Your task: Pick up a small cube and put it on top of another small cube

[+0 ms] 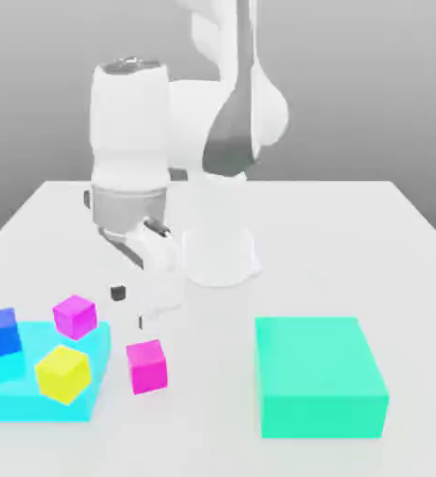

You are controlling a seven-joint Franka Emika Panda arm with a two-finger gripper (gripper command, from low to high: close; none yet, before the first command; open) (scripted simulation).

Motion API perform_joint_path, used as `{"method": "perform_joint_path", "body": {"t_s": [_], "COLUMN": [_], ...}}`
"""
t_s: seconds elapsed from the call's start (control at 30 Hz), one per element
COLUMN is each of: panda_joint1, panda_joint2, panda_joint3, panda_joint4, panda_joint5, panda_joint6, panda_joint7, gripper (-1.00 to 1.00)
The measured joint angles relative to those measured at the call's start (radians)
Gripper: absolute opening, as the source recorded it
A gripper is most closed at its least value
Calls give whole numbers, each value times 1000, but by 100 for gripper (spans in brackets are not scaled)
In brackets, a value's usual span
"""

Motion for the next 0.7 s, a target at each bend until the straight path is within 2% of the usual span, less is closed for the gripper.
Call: {"method": "perform_joint_path", "body": {"t_s": [0.23, 0.27, 0.5, 0.7], "panda_joint1": [21, 28, 29, 17], "panda_joint2": [266, 297, 302, 110], "panda_joint3": [-45, -53, -55, -33], "panda_joint4": [15, 20, 21, -12], "panda_joint5": [-41, -43, -47, -12], "panda_joint6": [216, 242, 248, 89], "panda_joint7": [70, 71, 75, 50], "gripper": [0, -100, -100, -100]}}
